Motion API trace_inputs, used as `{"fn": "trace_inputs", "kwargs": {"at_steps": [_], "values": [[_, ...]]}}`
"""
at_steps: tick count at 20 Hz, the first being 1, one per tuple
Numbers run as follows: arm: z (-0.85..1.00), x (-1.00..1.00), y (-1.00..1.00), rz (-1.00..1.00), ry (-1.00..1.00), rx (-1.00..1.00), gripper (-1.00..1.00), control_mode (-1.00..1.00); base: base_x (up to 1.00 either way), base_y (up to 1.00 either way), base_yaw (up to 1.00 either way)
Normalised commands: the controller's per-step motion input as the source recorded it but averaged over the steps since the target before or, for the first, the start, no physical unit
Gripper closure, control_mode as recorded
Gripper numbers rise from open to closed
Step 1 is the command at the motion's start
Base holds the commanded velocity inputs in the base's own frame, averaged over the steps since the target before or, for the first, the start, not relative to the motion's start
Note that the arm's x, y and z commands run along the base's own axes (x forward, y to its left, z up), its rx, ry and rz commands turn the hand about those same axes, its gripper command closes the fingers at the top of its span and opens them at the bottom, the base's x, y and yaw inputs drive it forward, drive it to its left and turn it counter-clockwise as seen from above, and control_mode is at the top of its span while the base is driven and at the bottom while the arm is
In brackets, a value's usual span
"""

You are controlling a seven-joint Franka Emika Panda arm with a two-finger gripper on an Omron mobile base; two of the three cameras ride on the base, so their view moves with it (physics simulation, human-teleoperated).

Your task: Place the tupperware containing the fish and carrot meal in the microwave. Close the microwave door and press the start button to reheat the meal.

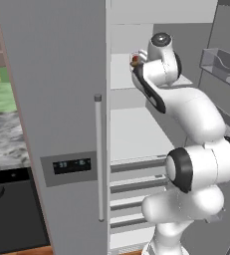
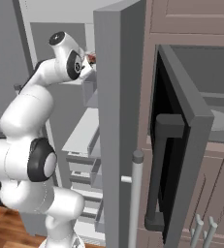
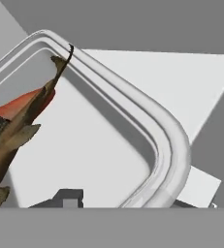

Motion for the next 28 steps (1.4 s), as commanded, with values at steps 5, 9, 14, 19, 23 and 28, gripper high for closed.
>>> {"fn": "trace_inputs", "kwargs": {"at_steps": [5, 9, 14, 19, 23, 28], "values": [[0.11, -1.00, 0.00, -0.04, 0.00, 0.01, 1.00, -1.00, 0.00, 0.00, 0.00], [0.00, -1.00, 0.00, 0.00, -0.04, 0.02, 1.00, -1.00, 0.00, 0.00, 0.00], [-0.14, -1.00, 0.00, 0.12, -0.03, 0.03, 1.00, -1.00, 0.00, 0.00, 0.00], [-0.19, -1.00, 0.00, 0.17, 0.03, 0.00, 1.00, -1.00, 0.00, 0.00, 0.00], [-0.06, -0.87, 0.00, 0.10, 0.07, 0.00, 1.00, -1.00, 0.00, 0.00, 0.00], [0.00, -0.32, 0.00, 0.01, 0.01, 0.00, 1.00, -1.00, 0.00, 0.00, 0.00]]}}
